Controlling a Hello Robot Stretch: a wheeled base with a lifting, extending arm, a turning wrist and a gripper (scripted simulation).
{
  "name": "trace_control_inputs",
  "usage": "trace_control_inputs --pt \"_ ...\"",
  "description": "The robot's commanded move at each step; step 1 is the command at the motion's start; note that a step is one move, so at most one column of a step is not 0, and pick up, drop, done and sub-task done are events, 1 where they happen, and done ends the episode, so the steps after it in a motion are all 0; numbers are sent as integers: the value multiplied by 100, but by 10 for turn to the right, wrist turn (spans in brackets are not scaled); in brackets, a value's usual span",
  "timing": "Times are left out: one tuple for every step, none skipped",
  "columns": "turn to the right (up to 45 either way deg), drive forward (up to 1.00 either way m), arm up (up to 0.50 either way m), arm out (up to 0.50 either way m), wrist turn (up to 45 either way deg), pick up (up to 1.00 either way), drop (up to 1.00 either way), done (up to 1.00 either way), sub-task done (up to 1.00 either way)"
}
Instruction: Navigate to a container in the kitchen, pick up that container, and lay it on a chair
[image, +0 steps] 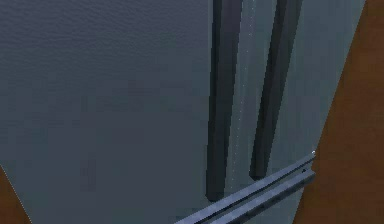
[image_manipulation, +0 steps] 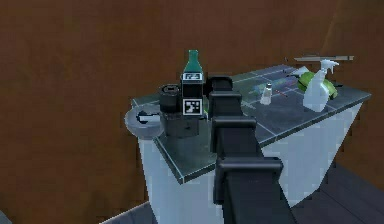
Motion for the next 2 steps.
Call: trace_control_inputs --pt "0 0 0 0 -450 0 0 0 0" --pt "0 0 0 0 -450 0 0 0 0"
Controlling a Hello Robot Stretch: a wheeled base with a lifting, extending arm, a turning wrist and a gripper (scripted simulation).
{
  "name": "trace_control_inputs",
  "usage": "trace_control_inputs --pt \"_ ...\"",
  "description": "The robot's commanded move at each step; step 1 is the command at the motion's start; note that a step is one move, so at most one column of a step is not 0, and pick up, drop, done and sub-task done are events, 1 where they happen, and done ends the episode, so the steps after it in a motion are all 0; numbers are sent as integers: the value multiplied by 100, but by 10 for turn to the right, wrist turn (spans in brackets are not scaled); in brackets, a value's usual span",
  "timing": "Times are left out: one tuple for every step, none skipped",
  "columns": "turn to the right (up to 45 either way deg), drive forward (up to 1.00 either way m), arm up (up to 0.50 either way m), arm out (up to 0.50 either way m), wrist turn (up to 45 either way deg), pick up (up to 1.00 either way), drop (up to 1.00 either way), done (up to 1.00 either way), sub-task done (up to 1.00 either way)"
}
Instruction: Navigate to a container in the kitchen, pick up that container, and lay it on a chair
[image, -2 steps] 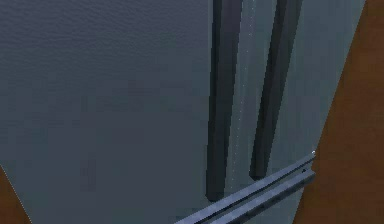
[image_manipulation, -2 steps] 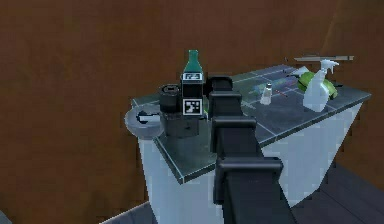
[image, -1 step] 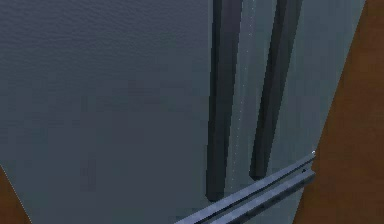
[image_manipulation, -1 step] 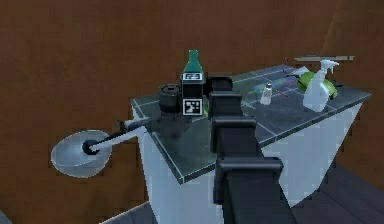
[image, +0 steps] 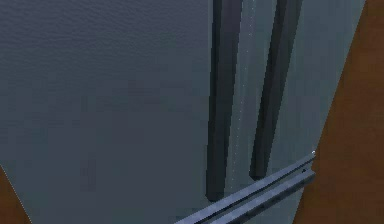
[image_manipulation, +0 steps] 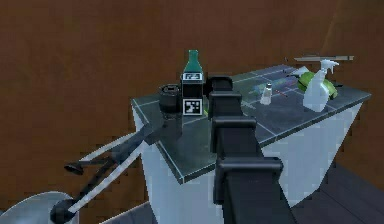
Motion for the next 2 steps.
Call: trace_control_inputs --pt "0 0 0 0 -210 0 0 0 0" --pt "0 0 0 -20 0 0 0 0 0"
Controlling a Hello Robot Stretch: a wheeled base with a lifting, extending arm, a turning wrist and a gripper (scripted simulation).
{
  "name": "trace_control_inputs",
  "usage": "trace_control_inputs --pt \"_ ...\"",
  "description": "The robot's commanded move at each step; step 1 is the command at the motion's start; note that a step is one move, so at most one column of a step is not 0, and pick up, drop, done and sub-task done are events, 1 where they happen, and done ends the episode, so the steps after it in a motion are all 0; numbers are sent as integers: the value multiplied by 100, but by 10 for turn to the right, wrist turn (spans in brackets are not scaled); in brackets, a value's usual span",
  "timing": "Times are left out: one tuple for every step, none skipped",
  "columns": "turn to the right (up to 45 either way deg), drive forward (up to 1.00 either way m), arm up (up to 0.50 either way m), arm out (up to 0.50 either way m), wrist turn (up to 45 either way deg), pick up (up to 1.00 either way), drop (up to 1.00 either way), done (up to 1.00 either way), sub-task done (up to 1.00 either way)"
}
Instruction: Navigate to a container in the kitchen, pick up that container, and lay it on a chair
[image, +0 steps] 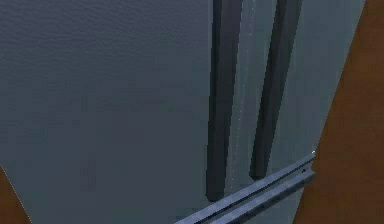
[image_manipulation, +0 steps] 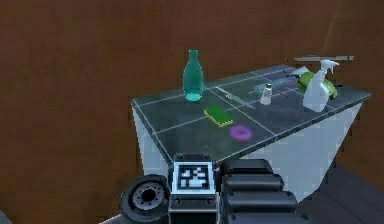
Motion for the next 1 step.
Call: trace_control_inputs --pt "-450 0 0 0 0 0 0 0 0"
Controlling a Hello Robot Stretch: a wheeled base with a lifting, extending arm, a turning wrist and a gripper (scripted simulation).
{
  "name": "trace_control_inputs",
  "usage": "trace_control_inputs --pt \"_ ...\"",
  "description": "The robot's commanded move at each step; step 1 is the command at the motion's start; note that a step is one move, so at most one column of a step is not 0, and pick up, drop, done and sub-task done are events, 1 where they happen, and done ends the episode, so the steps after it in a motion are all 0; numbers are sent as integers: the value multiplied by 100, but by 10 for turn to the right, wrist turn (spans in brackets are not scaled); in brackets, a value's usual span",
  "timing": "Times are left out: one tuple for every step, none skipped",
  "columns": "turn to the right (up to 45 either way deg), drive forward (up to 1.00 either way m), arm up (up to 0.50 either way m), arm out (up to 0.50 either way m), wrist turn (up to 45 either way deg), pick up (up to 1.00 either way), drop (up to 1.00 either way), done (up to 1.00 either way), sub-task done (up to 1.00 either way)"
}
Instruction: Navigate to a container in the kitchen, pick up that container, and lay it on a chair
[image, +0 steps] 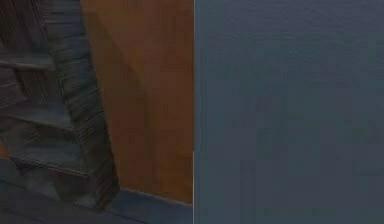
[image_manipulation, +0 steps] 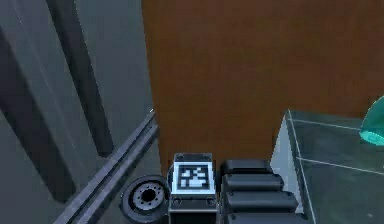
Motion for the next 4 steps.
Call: trace_control_inputs --pt "-450 0 0 0 0 0 0 0 0" --pt "-150 0 0 0 0 0 0 0 0" --pt "0 100 0 0 0 0 0 0 0" --pt "0 100 0 0 0 0 0 0 0"
